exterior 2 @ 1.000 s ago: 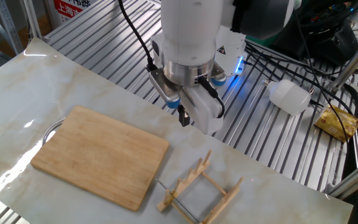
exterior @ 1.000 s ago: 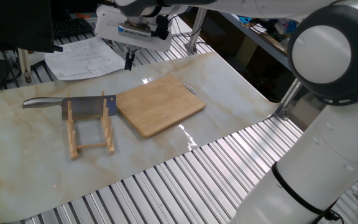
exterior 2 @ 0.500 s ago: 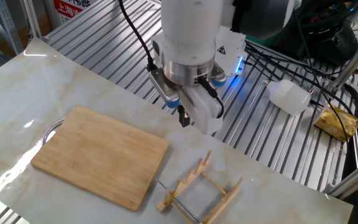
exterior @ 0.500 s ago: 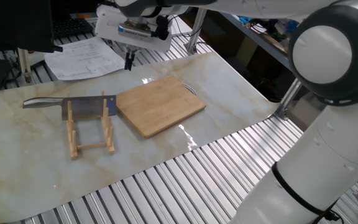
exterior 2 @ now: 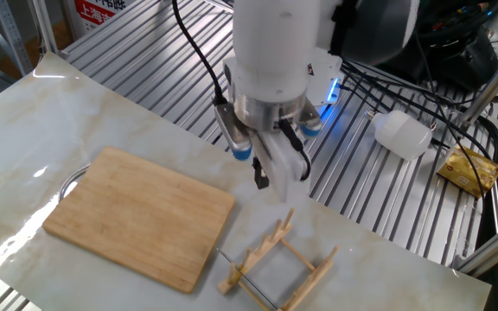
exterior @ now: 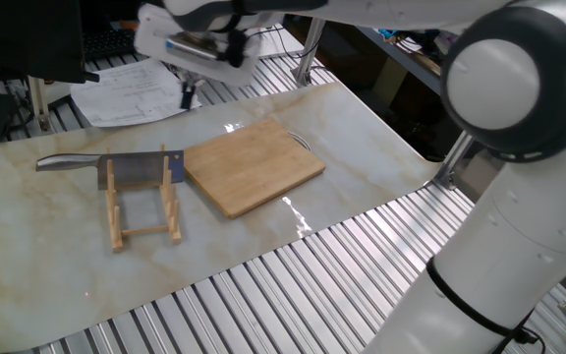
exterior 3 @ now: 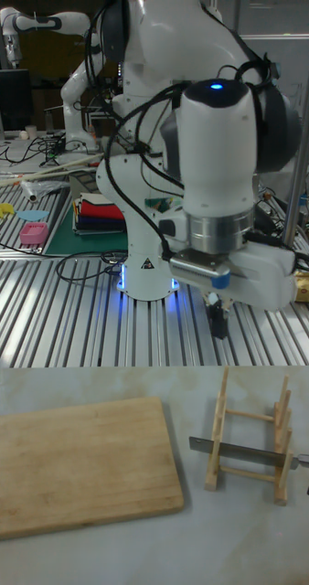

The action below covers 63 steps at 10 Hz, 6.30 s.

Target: Put the knife on the cutting board

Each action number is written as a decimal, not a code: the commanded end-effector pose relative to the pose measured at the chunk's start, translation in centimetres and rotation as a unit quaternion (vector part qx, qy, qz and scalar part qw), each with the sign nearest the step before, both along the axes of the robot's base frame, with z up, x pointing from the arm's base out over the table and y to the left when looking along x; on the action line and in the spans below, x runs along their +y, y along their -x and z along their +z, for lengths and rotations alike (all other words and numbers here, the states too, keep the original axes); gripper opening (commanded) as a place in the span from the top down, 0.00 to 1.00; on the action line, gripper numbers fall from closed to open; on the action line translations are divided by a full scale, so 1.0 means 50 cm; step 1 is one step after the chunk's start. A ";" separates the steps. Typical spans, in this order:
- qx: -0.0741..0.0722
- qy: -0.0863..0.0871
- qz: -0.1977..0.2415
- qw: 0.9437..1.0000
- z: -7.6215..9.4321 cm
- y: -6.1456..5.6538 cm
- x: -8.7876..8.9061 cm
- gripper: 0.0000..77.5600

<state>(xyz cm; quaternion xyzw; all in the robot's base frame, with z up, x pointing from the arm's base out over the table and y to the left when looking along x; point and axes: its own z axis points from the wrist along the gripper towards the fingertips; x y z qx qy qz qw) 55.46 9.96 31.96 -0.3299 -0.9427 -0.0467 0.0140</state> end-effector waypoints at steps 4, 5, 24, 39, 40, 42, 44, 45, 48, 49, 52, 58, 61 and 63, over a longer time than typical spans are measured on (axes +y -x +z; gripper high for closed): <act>-0.006 0.004 -0.113 0.994 -0.038 -0.088 0.090 1.00; -0.007 0.003 -0.130 0.991 -0.044 -0.099 0.092 1.00; -0.034 0.013 -0.359 0.933 -0.161 -0.178 0.134 1.00; -0.034 0.023 -0.419 0.907 -0.217 -0.166 0.134 1.00; -0.034 0.023 -0.419 0.907 -0.218 -0.165 0.134 1.00; -0.035 0.025 -0.417 0.908 -0.220 -0.160 0.134 1.00; -0.035 0.023 -0.417 0.908 -0.221 -0.159 0.134 1.00; -0.036 0.025 -0.416 0.908 -0.222 -0.157 0.134 1.00; -0.036 0.025 -0.418 0.907 -0.222 -0.156 0.134 0.00; -0.036 0.025 -0.418 0.907 -0.222 -0.156 0.134 0.00; -0.036 0.025 -0.418 0.907 -0.222 -0.156 0.134 0.00; -0.036 0.025 -0.418 0.907 -0.222 -0.156 0.134 0.00; 0.005 0.009 -0.405 0.914 0.125 -0.060 0.085 0.00; 0.010 0.006 -0.413 0.911 0.113 -0.059 0.089 0.00</act>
